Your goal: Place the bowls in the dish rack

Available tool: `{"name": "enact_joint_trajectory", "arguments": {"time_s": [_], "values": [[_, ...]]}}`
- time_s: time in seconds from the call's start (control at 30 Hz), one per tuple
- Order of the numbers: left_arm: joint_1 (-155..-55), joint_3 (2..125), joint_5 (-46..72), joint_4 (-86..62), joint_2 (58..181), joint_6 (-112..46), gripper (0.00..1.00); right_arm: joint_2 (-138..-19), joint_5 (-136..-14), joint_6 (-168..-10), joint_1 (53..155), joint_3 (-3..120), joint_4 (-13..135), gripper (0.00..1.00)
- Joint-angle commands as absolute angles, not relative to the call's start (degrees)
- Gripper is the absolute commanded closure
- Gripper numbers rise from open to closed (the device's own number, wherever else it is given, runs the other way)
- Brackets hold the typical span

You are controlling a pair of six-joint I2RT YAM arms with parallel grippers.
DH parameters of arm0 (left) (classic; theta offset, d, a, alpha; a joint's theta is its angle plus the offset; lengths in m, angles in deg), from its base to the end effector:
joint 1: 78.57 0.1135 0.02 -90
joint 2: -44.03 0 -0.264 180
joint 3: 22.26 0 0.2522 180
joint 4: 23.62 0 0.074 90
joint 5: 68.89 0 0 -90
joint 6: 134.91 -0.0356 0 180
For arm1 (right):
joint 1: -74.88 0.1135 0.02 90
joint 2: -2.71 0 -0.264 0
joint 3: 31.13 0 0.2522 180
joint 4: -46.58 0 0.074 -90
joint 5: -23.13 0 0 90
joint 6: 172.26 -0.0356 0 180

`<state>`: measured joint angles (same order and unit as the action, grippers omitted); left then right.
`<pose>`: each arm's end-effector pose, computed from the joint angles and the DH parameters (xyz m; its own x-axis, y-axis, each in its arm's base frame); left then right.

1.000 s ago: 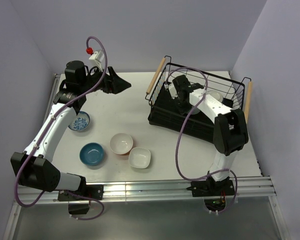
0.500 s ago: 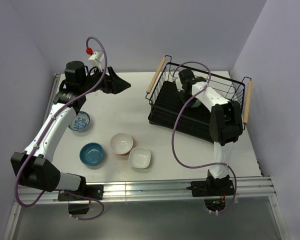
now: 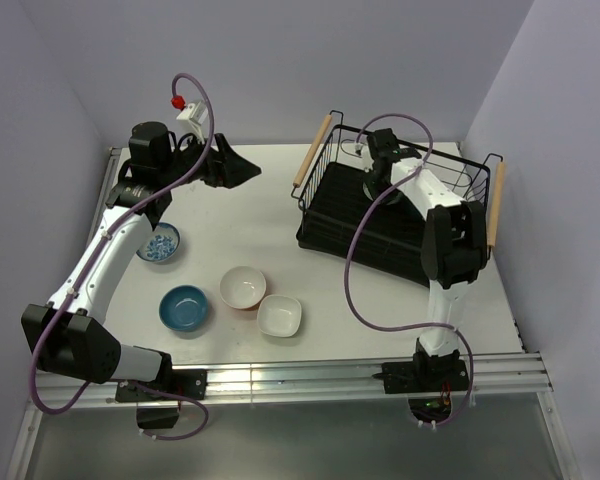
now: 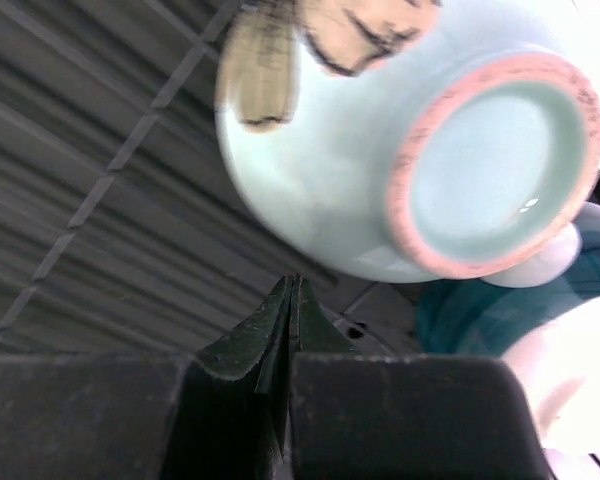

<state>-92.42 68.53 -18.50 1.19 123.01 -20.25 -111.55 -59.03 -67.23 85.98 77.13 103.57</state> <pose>0.3006 -0.0975 0.4014 -0.5271 -0.2011 -0.8257 0.6246 0.5671 -0.5369 0.4218 0.0778 0.2305 -0.8107 -0.4208 -0.4071 -0.3522 0.9059 -0.2351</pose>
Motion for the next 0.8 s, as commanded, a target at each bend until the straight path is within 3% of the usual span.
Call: {"name": "enact_joint_trajectory", "arguments": {"time_s": [0.0,0.43,0.77], "values": [[-92.2,67.7,-19.2,-0.5,122.0,-21.0,0.17,-106.1,-64.6,-69.0,87.5,80.1,103.3,1.00],[-92.0,66.9,-17.4,0.0,120.8,-21.6,0.16,-119.6,-55.8,-75.0,90.8,97.9,103.1,1.00],[-90.6,65.8,-16.9,0.4,120.3,-21.9,0.16,-123.1,-48.9,-73.6,90.6,95.9,101.9,1.00]]}}
